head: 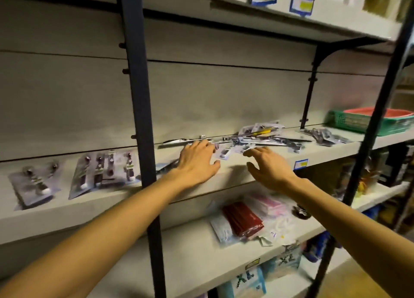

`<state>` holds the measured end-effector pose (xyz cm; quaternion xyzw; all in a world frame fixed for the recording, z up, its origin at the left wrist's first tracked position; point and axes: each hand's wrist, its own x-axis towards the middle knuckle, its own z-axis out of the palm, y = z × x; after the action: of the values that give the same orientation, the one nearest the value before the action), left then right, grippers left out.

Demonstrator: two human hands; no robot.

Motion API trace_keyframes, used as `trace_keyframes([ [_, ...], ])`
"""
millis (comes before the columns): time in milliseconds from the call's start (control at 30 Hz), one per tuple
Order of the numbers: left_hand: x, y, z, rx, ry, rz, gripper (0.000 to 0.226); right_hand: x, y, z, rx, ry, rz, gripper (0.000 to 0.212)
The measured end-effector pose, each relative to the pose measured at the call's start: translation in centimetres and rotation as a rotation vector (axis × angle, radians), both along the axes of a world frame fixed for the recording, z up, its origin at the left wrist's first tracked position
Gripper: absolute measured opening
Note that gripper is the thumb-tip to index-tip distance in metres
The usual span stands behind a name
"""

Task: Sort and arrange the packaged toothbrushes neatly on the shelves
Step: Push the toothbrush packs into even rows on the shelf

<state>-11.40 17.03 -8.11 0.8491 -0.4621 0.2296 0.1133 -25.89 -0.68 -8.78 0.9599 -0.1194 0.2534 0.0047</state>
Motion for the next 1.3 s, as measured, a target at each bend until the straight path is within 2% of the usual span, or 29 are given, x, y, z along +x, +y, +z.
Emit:
trace_keyframes([
  [200, 5.5, -4.4, 2.4, -0.032, 0.121, 0.189, 0.042, 5.7, -4.8, 2.6, 0.012, -0.038, 0.017, 0.034],
  [333, 8.0, -6.2, 2.9, 0.046, 0.2, 0.322, 0.053, 9.3, -6.6, 2.8, -0.004, -0.002, 0.053, 0.037],
  [500, 11.6, -6.7, 2.3, 0.072, 0.23, 0.358, 0.062, 13.5, -8.7, 3.0, -0.011, 0.05, 0.11, 0.044],
  [800, 15.9, -5.4, 1.2, 0.17, 0.28, 0.495, 0.045, 21.2, -13.5, 2.7, -0.068, 0.244, 0.201, 0.06],
  [867, 16.1, -5.3, 1.3, 0.175, 0.279, 0.507, 0.045, 22.3, -14.3, 2.3, -0.084, 0.285, 0.207, 0.053],
  [933, 16.3, -5.5, 1.4, 0.193, 0.279, 0.525, 0.043, 23.1, -15.4, 1.7, -0.082, 0.302, 0.225, 0.033],
  [1033, 16.5, -5.9, 1.4, 0.145, 0.303, 0.53, 0.039, 23.4, -16.7, 0.7, -0.052, 0.264, 0.271, 0.026],
  [1200, 16.6, -6.0, 1.6, 0.025, 0.364, 0.522, 0.035, 23.1, -18.2, -0.3, 0.114, 0.207, 0.336, 0.036],
  [1300, 16.4, -6.1, 1.5, -0.038, 0.432, 0.525, 0.034, 23.2, -18.6, -0.4, 0.115, 0.196, 0.361, 0.036],
])
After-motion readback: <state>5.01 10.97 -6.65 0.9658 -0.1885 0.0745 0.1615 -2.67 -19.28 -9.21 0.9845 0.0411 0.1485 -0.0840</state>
